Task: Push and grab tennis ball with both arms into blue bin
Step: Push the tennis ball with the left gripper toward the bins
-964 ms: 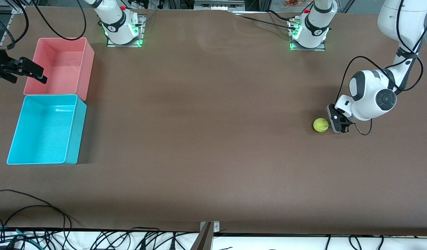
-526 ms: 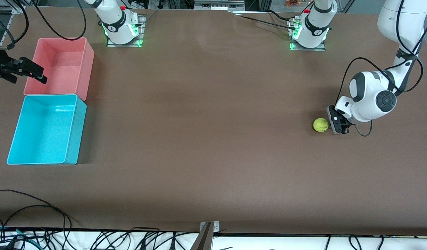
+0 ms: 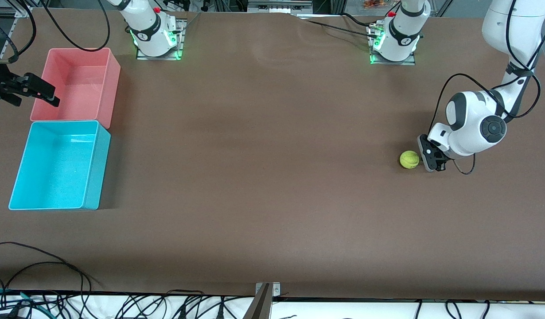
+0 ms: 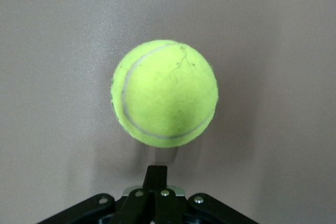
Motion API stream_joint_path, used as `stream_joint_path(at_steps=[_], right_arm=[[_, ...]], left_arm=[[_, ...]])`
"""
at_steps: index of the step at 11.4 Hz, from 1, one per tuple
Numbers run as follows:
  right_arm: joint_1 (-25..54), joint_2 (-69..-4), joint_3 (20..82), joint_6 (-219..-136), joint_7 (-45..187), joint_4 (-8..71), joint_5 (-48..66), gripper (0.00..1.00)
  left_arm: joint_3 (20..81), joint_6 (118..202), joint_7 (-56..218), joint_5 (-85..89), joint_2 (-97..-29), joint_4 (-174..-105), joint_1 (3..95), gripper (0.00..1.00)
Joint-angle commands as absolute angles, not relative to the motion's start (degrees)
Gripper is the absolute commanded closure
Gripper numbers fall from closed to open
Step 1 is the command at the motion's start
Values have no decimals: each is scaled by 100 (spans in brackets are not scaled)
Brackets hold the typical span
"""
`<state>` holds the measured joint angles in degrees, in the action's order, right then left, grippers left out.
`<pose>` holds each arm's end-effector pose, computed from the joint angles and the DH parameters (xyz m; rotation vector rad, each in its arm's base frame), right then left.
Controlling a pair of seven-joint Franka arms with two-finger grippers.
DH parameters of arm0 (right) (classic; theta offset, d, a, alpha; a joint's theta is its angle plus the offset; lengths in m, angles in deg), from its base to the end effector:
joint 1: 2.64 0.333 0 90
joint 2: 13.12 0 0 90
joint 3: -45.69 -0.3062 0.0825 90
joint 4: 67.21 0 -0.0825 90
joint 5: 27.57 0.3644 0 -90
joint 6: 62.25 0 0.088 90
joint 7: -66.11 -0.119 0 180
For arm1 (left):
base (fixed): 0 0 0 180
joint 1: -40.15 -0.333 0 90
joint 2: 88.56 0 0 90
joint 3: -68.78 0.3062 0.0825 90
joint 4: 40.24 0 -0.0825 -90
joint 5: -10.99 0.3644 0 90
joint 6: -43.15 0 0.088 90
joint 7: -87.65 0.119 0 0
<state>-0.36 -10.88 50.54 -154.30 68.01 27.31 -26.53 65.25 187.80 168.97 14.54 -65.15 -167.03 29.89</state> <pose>0.5250 -0.0223 0.5907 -3.1199 0.0192 0.0052 0.5228 0.0604 0.1795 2.4039 -1.9245 -0.1151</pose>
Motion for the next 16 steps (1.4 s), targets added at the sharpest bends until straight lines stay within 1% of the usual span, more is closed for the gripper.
stream_joint_path(at_steps=[1,10,12,13,16], right_arm=[[-53,-1110,5061,-15312,6769,2604,-2616,0],[-53,-1110,5070,-15330,6778,2595,-2616,0],[-61,-1110,5069,-15382,6769,2587,-2616,0],[-62,-1110,5061,-15374,6769,2595,-2616,0],[-35,-1110,5034,-15347,6743,2595,-2616,0]], left_arm=[[6527,18791,16913,1319,-6545,-16636,3110,100],[6536,18800,16974,1319,-6492,-16636,3110,100],[6536,19088,16965,1328,-6457,-16645,3101,100],[6536,19098,16922,1319,-6439,-16645,3110,100],[6483,19098,16152,1327,-6422,-16636,3399,100]])
